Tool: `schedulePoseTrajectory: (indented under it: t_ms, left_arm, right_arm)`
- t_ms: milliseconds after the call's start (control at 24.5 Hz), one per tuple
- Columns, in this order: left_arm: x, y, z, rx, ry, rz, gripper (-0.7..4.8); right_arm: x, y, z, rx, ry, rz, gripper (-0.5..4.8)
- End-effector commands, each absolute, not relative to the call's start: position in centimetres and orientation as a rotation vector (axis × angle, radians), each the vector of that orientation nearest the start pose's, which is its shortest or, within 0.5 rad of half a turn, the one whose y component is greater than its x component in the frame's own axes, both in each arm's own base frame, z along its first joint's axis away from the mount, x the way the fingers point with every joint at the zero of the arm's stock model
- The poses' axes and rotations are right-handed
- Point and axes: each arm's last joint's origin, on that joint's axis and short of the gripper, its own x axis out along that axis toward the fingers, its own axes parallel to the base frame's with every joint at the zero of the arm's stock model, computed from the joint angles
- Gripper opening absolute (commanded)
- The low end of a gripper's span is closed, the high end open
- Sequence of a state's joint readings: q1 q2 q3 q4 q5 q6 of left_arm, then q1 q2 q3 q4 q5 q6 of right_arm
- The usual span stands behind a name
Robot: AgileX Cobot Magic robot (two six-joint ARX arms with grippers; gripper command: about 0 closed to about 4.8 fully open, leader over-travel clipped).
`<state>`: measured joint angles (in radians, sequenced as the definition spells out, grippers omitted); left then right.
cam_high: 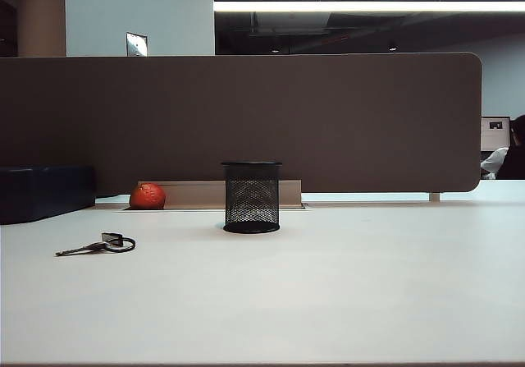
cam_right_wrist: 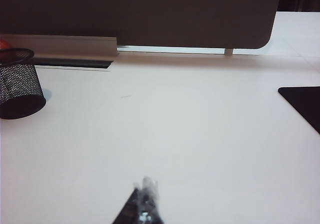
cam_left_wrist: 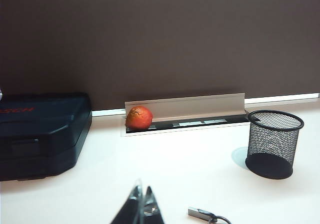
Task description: Pick up a bunch of keys from the table, then put them into the black basket.
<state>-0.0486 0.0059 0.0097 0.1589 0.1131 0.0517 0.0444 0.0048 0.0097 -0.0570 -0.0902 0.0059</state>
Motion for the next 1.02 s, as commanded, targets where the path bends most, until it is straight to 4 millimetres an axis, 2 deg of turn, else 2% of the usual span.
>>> schedulePoseTrajectory:
  t_ms: [41,530,653,775,816,897,1020]
  left_arm:
    - [9.5,-0.8,18.3,0.057,-0.176,-0.16,-0.05]
    - [9.5,-0.8,18.4,0.057,-0.183,-0.161,-0.05]
    - [9.4,-0.8,19.1,0.059,-0.222,-0.161,-0.05]
    - [8.9,-0.8,20.9,0.061,-0.272,-0.162,-0.04]
    - [8.6,-0.8,21.6,0.062,-0.28,-0.171,0.08]
    - [8.2,-1.0,22.6,0.069,-0.249,-0.233,0.8]
    - [7.4,-1.1,23.9,0.074,-0.202,-0.298,1.1]
  right_arm:
    - [9.6,0.7,16.3,0.008,0.046,0.133,-0.08]
    - [9.6,0.7,16.4,0.008,0.032,0.143,-0.08]
    - [9.5,0.9,17.2,0.035,-0.009,0.194,-0.09]
    - [9.2,0.9,18.6,0.056,-0.046,0.204,-0.09]
    - [9.1,0.9,19.1,0.056,-0.06,0.204,-0.09]
    - [8.9,0.9,19.9,0.071,-0.079,0.208,-0.09]
    - [8.4,0.8,21.2,0.123,-0.112,0.212,-0.09]
